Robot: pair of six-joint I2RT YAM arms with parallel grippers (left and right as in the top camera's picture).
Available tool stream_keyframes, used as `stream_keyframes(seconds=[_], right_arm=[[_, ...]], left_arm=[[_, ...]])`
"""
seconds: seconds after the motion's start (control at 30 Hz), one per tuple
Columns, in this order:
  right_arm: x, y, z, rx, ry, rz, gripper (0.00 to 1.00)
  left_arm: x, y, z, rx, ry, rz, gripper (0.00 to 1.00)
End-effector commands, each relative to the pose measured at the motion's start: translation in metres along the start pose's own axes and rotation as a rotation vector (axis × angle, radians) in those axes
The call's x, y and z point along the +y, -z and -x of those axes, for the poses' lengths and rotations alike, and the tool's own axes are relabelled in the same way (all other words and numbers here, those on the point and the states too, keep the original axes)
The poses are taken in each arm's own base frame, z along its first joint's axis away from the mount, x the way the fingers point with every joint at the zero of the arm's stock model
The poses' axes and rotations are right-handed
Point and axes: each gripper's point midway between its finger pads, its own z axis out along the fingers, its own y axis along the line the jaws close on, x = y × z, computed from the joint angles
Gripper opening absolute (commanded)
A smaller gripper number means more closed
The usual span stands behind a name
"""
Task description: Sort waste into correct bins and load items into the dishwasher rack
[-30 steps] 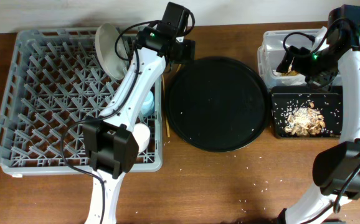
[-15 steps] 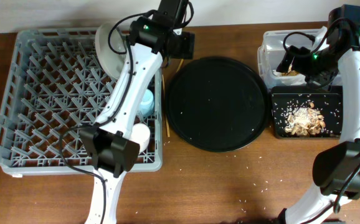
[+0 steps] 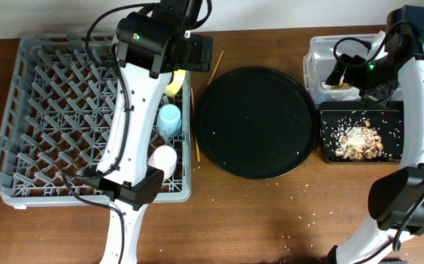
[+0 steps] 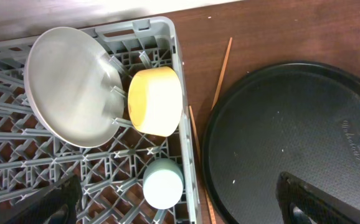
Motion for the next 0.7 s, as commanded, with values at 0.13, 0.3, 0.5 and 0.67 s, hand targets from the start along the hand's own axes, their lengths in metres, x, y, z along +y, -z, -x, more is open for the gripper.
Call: stream_keyframes(seconds=[0.13,0.3,0.5,0.67], right_arm=[[-0.027,0.010,0.006,-0.063,0.023,-0.190,0.98],[0.066,0.161,-0.001,-0.680,0.266,-0.034,0.98],[0.034,0.123,-0.111,-1.070,0.354,0.221,0.99],[-0.009,0.033,-0.163,-1.202,0.361,0.281,0.99]], left_arm=[[0.004,0.009,0.003,-0.025,0.003,0.014,0.99],[0.004,0.009,0.003,-0.025,0.004,0.014,0.99],[0.004,0.009,0.003,-0.025,0.003,0.014,0.99],[0.004,0.009,0.003,-0.025,0.004,0.014,0.99]])
